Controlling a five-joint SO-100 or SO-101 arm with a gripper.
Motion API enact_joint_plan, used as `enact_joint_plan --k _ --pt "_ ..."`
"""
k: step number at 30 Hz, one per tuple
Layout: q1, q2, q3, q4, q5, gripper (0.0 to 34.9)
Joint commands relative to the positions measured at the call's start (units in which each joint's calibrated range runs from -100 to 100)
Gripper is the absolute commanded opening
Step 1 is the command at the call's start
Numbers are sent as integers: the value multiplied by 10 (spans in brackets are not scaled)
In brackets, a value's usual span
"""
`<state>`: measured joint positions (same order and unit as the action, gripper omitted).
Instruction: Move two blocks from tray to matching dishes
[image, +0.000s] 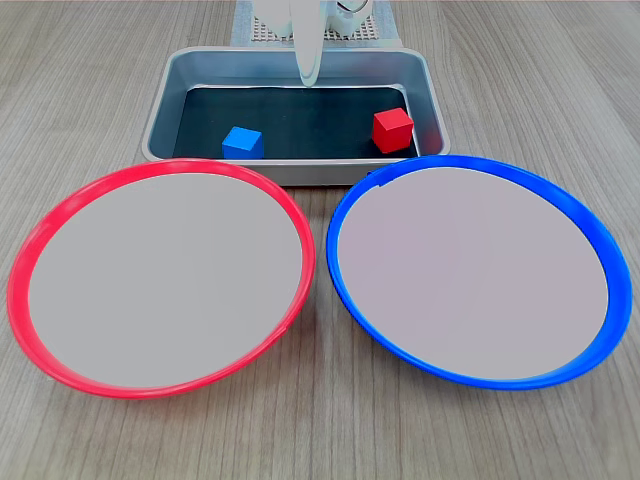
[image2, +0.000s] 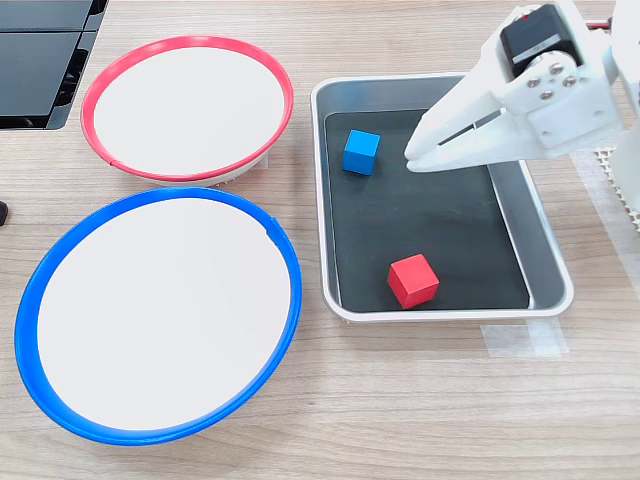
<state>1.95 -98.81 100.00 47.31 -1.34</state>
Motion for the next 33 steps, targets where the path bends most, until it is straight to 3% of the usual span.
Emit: enact_joint_plan --k 1,27,33 --pt "2 -3 0 2 2 4" --pt "2 -3 0 2 3 4" --pt "-75 1 0 -1 38 3"
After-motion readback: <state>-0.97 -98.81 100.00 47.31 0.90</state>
